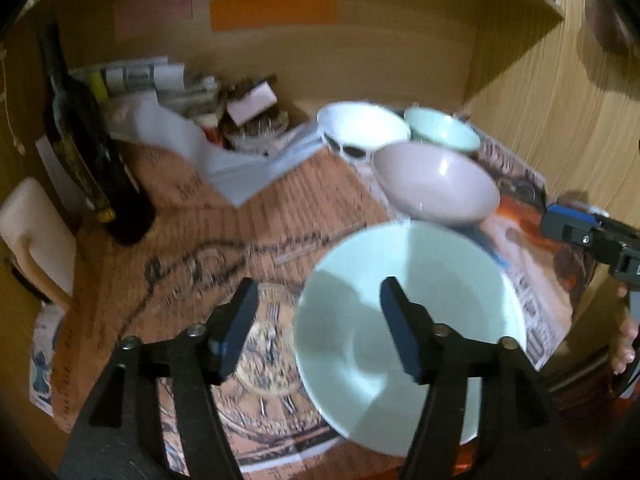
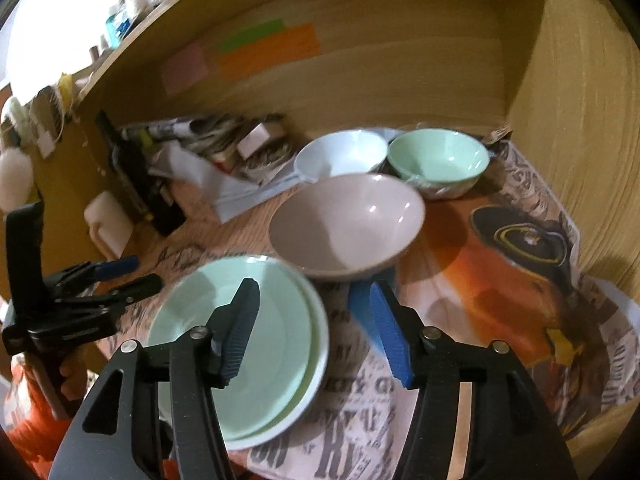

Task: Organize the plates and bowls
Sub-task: 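Grasp the large mauve bowl rim with both grippers together, then lift the mauve bowl with both grippers and carry it toward the wine bottle, then lower the mauve bowl onto the desk and open both grippers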

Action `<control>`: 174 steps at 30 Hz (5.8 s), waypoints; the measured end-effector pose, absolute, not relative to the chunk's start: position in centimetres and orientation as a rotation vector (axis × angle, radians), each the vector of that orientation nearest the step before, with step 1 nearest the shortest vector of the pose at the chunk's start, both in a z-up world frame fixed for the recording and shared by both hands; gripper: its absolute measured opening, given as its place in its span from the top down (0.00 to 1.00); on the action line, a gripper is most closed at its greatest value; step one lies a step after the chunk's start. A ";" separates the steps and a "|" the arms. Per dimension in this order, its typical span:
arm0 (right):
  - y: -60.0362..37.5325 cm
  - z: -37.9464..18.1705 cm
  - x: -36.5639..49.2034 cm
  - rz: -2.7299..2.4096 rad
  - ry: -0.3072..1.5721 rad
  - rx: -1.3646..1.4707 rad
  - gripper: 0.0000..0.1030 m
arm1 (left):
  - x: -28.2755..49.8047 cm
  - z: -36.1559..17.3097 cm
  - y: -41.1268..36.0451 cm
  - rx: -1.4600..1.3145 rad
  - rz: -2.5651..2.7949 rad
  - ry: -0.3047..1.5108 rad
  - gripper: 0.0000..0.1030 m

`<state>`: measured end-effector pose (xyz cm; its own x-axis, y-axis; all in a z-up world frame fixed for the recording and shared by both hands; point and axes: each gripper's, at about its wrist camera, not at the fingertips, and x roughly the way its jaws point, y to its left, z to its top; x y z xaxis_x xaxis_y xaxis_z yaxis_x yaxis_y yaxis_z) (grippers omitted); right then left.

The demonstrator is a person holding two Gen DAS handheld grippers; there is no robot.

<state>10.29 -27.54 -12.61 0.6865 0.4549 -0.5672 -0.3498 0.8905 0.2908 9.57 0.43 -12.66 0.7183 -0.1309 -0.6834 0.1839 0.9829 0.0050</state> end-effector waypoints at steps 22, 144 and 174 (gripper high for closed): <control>-29.8 -13.4 17.8 0.304 0.630 0.178 0.35 | 21.1 -12.3 -4.5 0.088 -0.278 0.849 0.12; -5.2 -16.5 11.8 0.708 0.790 0.035 0.73 | 6.2 -14.7 12.6 -0.151 0.024 0.855 0.78; -11.8 -12.2 11.7 0.589 0.624 0.078 0.32 | 4.7 -10.2 12.6 -0.108 0.067 0.684 0.39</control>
